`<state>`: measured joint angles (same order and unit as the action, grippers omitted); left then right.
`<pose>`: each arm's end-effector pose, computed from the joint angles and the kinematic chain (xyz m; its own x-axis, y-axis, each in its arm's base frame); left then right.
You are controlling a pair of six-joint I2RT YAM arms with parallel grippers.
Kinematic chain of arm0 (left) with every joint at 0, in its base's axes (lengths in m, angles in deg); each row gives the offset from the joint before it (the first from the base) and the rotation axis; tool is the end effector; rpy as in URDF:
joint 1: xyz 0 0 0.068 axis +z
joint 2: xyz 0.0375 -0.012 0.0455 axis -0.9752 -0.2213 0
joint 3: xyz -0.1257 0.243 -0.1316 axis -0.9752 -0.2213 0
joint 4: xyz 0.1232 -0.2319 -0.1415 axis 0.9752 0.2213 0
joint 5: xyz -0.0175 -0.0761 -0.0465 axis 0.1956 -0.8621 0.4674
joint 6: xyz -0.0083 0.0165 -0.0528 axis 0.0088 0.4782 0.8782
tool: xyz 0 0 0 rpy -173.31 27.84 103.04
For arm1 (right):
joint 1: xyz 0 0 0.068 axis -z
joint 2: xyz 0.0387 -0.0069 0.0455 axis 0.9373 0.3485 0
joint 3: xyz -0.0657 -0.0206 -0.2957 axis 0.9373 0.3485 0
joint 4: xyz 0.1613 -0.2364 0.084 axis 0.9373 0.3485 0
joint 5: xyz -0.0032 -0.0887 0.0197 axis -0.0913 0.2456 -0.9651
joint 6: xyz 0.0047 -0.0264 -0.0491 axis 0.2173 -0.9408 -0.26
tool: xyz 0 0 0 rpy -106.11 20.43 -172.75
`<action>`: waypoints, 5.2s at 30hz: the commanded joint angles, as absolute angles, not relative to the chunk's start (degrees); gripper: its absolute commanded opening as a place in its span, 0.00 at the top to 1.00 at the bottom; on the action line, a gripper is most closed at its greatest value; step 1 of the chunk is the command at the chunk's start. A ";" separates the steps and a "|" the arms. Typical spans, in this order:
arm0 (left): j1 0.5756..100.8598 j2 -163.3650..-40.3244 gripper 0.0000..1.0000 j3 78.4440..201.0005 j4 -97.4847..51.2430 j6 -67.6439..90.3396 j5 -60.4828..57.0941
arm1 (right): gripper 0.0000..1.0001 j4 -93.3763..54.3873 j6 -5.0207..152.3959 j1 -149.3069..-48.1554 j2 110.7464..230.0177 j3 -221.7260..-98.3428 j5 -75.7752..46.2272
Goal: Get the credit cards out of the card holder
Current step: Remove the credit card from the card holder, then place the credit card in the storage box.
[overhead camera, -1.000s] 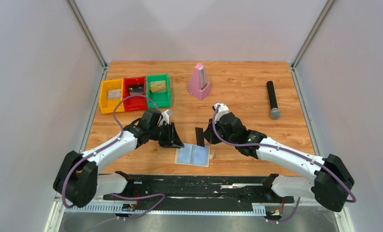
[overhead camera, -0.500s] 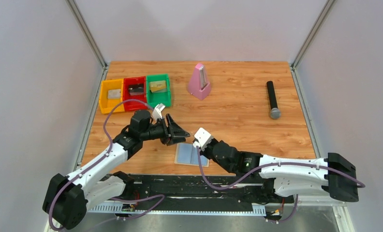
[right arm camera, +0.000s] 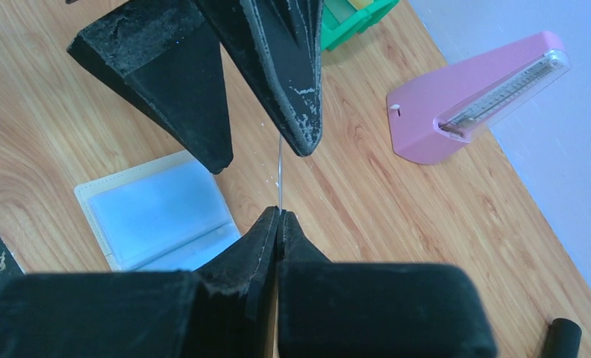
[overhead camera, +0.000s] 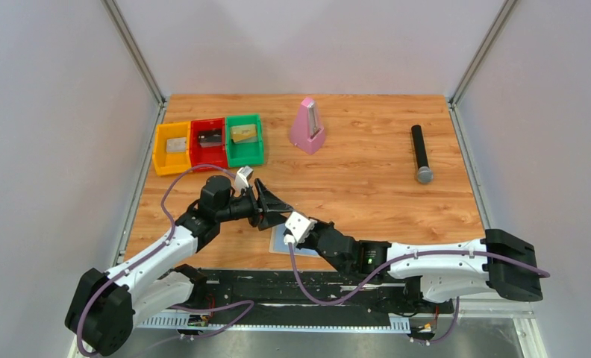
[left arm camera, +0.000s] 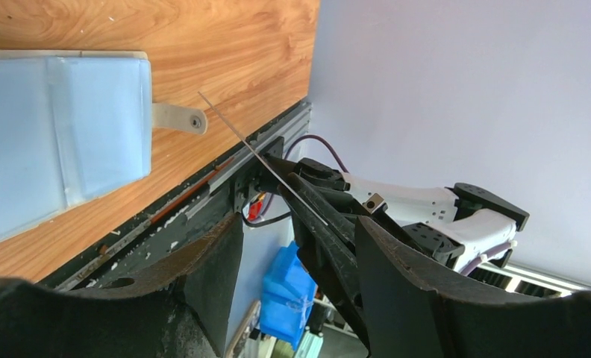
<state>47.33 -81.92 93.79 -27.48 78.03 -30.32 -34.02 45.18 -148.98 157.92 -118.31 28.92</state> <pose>0.1846 -0.1328 0.2302 -0.9283 -0.3696 0.0400 -0.1499 0.2739 -0.9500 0.0736 0.2691 0.2392 0.1955 -0.5791 -0.7915 -0.6682 0.5121 -0.5396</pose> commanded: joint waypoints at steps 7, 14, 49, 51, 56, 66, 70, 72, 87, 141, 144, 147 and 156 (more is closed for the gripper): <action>47.36 -80.50 0.36 93.48 -28.57 79.16 -28.88 | 1.00 -39.37 42.38 -150.68 157.07 -118.13 29.85; 47.34 -83.79 0.47 93.73 -30.85 80.03 -29.94 | 1.00 -39.91 40.70 -151.96 158.73 -118.79 30.79; 47.33 -90.23 1.00 100.31 -30.73 45.32 -46.94 | 0.40 -16.85 96.58 -107.71 147.35 -122.46 -43.80; 47.33 -90.91 1.00 100.32 -31.15 45.29 -48.04 | 0.39 -18.11 96.66 -106.76 148.98 -122.39 -46.64; 47.34 -91.10 1.00 99.51 -33.98 46.66 -49.57 | 0.48 -20.45 97.22 -105.90 152.55 -122.67 -52.07; 47.77 -89.09 0.73 102.42 -23.82 42.38 -46.04 | 1.00 -29.51 104.49 -102.28 149.83 -118.29 -53.61; 48.64 -87.24 0.60 102.01 -24.88 44.38 -44.79 | 1.00 -33.65 108.93 -99.81 148.55 -116.48 -54.68; 48.73 -87.17 0.56 101.75 -26.61 45.55 -45.03 | 1.00 -35.01 110.30 -99.52 148.73 -116.23 -55.10; 48.98 -85.87 0.61 97.13 -38.94 54.73 -43.24 | 1.00 -43.28 118.53 -98.96 149.27 -112.70 -54.13; 98.56 -123.70 1.00 142.61 -8.01 27.32 -42.80 | 0.00 -14.89 98.79 -97.36 137.42 -118.71 -41.56; 99.13 -129.47 1.00 148.14 -4.23 25.13 -42.68 | 0.00 -14.39 98.15 -97.37 139.57 -119.88 -41.51; 99.24 -133.27 1.00 152.31 -2.17 23.19 -40.63 | 0.00 -14.38 98.06 -97.38 141.42 -121.00 -41.28; 99.19 -141.16 1.00 160.18 1.19 21.47 -39.23 | 0.00 -14.55 98.16 -97.38 146.17 -123.69 -41.03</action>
